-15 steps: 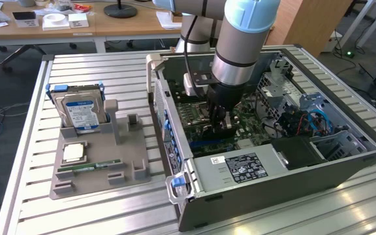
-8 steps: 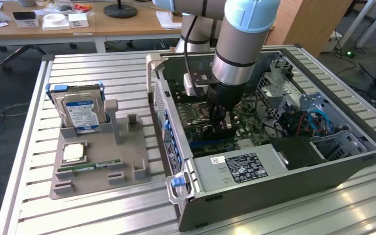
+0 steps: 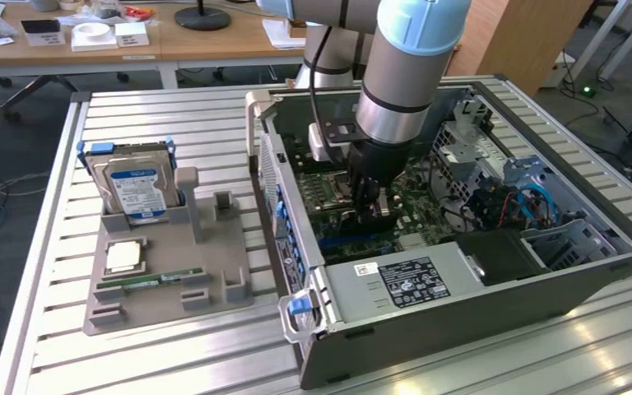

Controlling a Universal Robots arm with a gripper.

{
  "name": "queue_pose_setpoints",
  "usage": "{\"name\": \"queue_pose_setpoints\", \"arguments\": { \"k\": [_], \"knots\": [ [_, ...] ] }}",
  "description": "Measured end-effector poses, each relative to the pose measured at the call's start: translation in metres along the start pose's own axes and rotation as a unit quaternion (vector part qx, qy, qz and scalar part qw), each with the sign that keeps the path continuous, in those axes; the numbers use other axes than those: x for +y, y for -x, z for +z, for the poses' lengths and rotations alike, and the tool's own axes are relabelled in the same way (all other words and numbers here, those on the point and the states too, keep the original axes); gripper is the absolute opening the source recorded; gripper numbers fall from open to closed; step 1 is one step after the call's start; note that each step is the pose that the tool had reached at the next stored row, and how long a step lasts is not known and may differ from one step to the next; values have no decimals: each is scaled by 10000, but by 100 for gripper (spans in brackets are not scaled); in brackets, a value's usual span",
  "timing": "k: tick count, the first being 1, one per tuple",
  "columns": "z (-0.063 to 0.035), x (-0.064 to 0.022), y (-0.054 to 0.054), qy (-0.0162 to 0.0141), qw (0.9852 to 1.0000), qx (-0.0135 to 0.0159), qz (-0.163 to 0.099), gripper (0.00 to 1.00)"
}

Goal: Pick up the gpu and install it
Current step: 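Insert the gpu into the slot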

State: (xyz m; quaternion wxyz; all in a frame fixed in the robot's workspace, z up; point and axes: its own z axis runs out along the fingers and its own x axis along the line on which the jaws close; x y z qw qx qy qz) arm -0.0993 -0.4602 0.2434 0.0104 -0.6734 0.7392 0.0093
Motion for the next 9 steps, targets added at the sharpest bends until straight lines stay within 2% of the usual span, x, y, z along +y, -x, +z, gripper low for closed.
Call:
{"name": "queue_pose_setpoints", "arguments": {
  "k": [6, 9],
  "knots": [
    [0, 2, -2, 3, 10000, -29, 0, 27],
    [0, 2, -2, 3, 10000, -32, 0, 27]
  ]
}}
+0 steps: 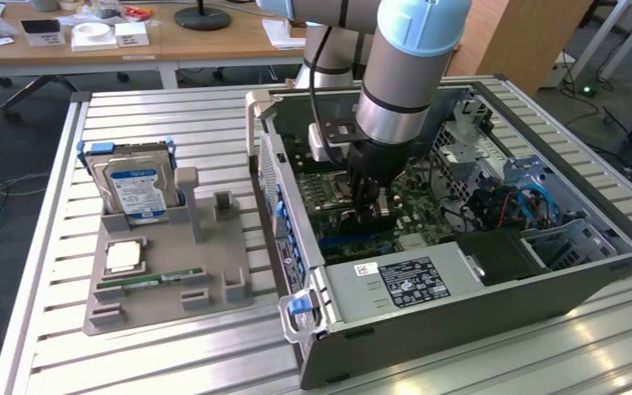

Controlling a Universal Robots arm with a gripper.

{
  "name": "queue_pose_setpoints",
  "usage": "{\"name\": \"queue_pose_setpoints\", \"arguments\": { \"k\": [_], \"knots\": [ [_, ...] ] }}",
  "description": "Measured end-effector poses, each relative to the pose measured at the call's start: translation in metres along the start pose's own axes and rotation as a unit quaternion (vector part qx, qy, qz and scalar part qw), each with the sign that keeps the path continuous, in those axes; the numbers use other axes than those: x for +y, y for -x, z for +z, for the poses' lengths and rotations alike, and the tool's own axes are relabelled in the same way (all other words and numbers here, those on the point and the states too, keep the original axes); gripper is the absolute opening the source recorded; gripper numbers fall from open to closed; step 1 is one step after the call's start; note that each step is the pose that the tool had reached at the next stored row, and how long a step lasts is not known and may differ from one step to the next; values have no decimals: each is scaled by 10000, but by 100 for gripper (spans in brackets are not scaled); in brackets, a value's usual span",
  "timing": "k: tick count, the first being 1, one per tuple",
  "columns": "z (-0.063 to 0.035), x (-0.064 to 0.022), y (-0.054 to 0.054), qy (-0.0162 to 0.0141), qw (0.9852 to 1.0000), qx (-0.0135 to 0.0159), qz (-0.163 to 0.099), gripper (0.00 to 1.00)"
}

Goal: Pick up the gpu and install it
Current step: 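Insert the gpu into the slot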

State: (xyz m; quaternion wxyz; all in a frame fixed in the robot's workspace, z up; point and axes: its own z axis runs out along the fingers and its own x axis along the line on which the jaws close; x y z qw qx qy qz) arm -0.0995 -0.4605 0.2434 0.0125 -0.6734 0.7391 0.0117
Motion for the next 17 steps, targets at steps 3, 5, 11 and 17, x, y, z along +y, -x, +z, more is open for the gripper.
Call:
{"name": "queue_pose_setpoints", "arguments": {
  "k": [3, 5, 11, 17],
  "knots": [
    [-1, 0, 0, 0, 10000, -1, 0, 27],
    [-9, 0, 0, -1, 10000, -4, 0, 27],
    [-36, -1, 1, 0, 10000, -1, 0, 27],
    [-36, -1, 0, -1, 10000, 16, -4, 27]
  ]
}}
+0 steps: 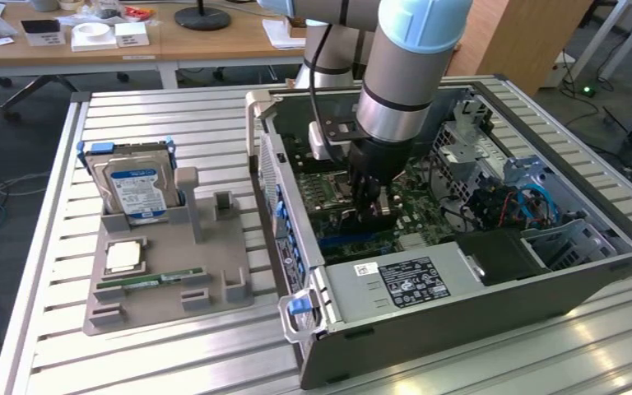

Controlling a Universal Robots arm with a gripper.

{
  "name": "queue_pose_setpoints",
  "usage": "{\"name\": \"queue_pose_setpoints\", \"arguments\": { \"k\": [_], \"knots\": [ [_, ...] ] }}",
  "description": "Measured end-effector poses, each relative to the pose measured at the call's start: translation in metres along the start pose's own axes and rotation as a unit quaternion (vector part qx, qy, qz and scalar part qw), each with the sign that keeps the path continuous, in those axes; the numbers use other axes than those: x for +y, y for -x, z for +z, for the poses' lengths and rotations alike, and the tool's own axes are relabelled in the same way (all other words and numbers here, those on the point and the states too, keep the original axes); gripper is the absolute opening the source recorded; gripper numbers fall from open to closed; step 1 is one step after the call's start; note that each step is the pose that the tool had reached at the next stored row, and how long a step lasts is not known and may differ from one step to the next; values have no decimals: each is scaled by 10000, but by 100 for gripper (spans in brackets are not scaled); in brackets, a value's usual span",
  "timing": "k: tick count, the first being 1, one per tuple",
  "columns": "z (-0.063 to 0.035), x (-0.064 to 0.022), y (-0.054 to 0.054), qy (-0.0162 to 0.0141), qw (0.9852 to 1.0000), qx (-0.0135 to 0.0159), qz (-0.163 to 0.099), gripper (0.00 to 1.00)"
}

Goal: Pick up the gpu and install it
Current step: 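Insert the gpu into the slot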

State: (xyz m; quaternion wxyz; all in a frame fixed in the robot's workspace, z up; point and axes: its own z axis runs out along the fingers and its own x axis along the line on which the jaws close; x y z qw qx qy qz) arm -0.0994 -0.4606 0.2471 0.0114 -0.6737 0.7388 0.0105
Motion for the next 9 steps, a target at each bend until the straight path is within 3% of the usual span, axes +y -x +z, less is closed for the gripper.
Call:
{"name": "queue_pose_setpoints", "arguments": {
  "k": [9],
  "knots": [
    [1, -1, -2, 0, 10000, 2, -1, 27]
  ]
}}
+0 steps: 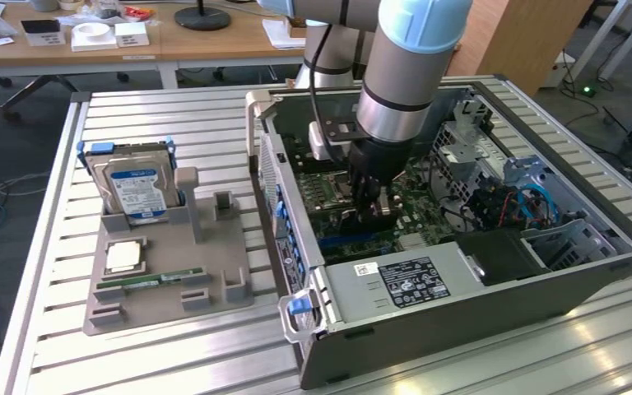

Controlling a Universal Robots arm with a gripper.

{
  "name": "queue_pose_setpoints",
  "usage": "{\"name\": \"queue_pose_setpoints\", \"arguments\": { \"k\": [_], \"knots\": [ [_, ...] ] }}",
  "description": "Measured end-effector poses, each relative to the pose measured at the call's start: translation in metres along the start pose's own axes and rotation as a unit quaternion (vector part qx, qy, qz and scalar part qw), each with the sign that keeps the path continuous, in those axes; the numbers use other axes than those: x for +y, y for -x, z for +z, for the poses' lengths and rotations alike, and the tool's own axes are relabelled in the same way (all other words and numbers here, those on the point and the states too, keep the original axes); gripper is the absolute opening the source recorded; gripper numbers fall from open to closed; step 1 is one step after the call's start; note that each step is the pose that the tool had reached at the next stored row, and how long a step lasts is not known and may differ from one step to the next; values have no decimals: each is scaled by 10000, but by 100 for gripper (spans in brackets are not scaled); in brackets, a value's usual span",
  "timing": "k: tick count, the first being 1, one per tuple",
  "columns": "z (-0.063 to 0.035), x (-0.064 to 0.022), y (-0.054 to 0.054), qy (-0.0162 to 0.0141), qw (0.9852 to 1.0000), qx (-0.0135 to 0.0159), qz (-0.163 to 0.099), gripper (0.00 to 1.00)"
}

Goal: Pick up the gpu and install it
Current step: 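Insert the gpu into the slot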

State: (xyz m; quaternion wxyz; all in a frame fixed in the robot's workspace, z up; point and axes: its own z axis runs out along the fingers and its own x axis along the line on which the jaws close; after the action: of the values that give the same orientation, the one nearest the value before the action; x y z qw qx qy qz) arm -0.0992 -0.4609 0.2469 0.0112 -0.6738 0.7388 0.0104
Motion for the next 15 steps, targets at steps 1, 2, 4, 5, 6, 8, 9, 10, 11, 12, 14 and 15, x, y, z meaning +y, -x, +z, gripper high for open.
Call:
{"name": "queue_pose_setpoints", "arguments": {
  "k": [1, 2, 4, 5, 6, 8, 9, 10, 11, 12, 14, 15],
  "knots": [
    [0, -2, 0, 1, 10000, 0, 0, 27],
    [0, -4, -1, 0, 10000, 0, 0, 27],
    [0, -4, -1, -1, 10000, 0, 1, 27],
    [0, -4, -1, -1, 10000, 0, 0, 27],
    [0, -4, -1, 0, 10000, 0, 0, 27],
    [-1, -5, -4, 0, 10000, 1, 0, 27],
    [-1, -6, -9, 0, 10000, 0, -2, 27],
    [-1, -7, -14, 0, 10000, 0, -3, 27],
    [-1, -6, -18, -1, 10000, 0, -3, 27],
    [-1, -6, -21, -1, 10000, 0, -3, 27],
    [-1, -7, -22, -1, 10000, -2, -3, 27],
    [0, -7, -23, 0, 10000, -3, -4, 27]
  ]
}}
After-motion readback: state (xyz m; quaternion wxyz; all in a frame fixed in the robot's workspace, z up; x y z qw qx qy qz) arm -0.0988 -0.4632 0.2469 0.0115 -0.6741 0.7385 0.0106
